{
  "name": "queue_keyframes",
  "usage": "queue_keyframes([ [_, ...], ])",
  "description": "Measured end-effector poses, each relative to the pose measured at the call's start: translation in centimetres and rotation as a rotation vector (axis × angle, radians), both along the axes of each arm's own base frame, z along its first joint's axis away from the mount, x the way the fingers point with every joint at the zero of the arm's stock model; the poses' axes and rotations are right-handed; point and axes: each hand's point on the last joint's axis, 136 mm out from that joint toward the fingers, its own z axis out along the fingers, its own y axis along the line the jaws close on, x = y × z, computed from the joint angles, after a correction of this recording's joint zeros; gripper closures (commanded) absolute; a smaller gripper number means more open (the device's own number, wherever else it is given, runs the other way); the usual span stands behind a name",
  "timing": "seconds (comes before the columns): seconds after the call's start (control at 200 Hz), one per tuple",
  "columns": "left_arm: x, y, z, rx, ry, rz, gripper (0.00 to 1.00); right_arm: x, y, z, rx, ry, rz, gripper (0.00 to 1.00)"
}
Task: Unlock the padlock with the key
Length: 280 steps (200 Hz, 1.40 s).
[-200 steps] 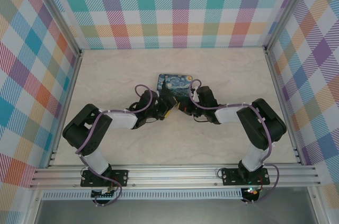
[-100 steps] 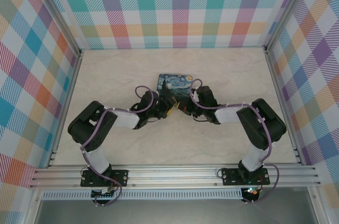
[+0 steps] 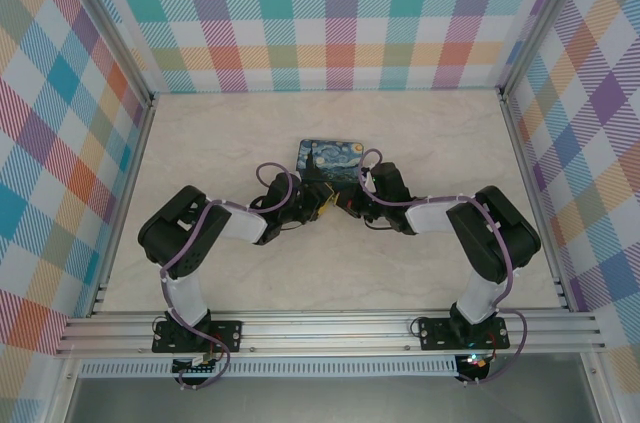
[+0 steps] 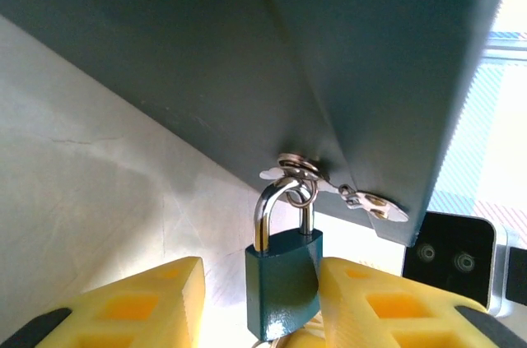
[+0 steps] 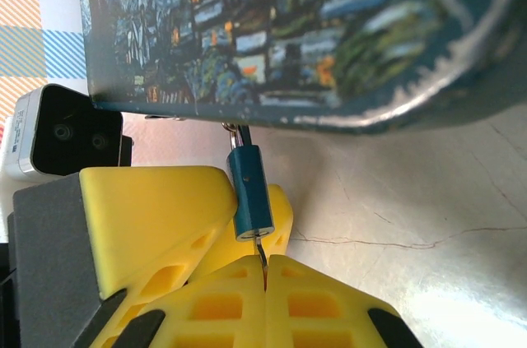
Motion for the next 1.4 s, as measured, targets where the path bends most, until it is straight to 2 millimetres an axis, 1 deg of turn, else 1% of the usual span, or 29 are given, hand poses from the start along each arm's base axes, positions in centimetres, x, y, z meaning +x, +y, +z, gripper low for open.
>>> queue_keyframes([
  [0.19, 0.2, -0.1, 0.0, -0.012, -0.003, 0.008, 0.64, 0.0, 0.0, 0.0, 0.0, 0.0, -0.001, 0.98],
  [0.315, 0.6, -0.2, 0.2, -0.022, -0.014, 0.014, 0.69, 0.0, 0.0, 0.0, 0.0, 0.0, -0.001, 0.98],
  [0.58, 0.8, -0.3, 0.3, -0.026, -0.019, 0.02, 0.87, 0.2, -0.1, 0.0, 0.001, 0.003, -0.016, 0.95],
  [0.7, 0.9, -0.2, 0.4, -0.025, -0.022, 0.025, 0.92, 0.3, -0.1, 0.1, 0.005, 0.007, -0.026, 0.92],
  [0.76, 0.9, -0.2, 0.4, -0.025, -0.022, 0.025, 0.95, 0.3, -0.2, 0.1, 0.006, 0.007, -0.028, 0.9],
  [0.895, 0.9, -0.2, 0.4, -0.026, -0.023, 0.025, 1.0, 0.2, -0.4, -0.1, -0.001, 0.0, -0.033, 0.78],
  [1.095, 0.9, -0.3, 0.5, -0.026, -0.025, 0.025, 1.0, -0.3, -1.0, 0.7, -0.016, -0.04, -0.027, 0.65],
  [1.31, 1.0, -0.3, 0.7, -0.026, -0.024, 0.025, 1.0, -0.5, -2.3, 2.5, -0.096, -0.146, -0.004, 0.56],
  [1.4, 1.0, -0.3, 0.7, -0.024, -0.021, 0.026, 1.0, -0.6, -3.1, 3.3, -0.165, -0.227, 0.022, 0.55],
])
